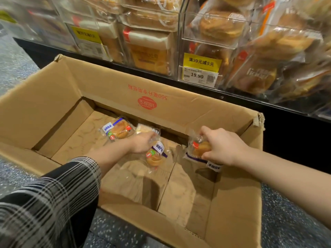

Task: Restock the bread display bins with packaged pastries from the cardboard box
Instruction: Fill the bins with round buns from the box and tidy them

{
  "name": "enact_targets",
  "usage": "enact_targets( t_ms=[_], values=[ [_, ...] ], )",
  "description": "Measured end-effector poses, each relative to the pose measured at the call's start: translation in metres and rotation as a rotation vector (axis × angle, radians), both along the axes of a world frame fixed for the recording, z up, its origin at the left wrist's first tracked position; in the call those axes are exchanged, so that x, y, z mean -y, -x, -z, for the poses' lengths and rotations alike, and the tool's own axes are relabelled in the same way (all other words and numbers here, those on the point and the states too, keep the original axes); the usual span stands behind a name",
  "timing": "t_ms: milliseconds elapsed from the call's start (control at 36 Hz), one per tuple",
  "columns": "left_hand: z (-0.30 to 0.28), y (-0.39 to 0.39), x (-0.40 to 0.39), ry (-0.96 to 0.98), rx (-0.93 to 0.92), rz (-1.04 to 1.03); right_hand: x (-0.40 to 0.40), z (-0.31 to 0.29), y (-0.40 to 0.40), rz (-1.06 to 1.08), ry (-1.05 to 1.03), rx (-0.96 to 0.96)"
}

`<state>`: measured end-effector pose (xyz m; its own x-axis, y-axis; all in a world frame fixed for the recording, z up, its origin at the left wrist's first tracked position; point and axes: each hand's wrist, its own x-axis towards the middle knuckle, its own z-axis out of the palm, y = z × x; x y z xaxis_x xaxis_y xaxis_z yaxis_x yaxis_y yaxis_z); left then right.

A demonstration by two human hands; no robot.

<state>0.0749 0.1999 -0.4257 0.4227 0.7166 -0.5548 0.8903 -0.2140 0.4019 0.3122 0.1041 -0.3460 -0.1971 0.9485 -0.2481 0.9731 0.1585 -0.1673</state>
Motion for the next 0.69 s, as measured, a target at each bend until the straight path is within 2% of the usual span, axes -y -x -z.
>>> enact_targets(
  t_ms=[139, 194, 361, 500, 583, 694],
  values=[
    [0.004, -0.001, -0.002, 0.121, 0.098, -0.183, 0.001, 0.004, 0.002, -0.023, 0.018, 0.031],
    [0.006, -0.004, 0.003, 0.134, 0.069, -0.155, 0.001, 0.005, 0.0, -0.024, 0.026, 0.028],
    [0.013, -0.014, 0.004, 0.017, 0.018, -0.129, -0.002, 0.006, -0.002, -0.003, 0.029, -0.011],
    [-0.017, -0.009, -0.005, 0.196, 0.089, -0.12, -0.001, 0.004, -0.002, 0.02, -0.031, -0.123],
    [-0.036, 0.0, -0.003, 0.216, 0.206, -0.142, -0.001, -0.006, -0.002, 0.034, -0.092, -0.184],
    [-0.061, 0.017, 0.007, 0.254, 0.47, -0.324, 0.005, -0.028, 0.001, 0.152, -0.198, -0.393]
  ],
)
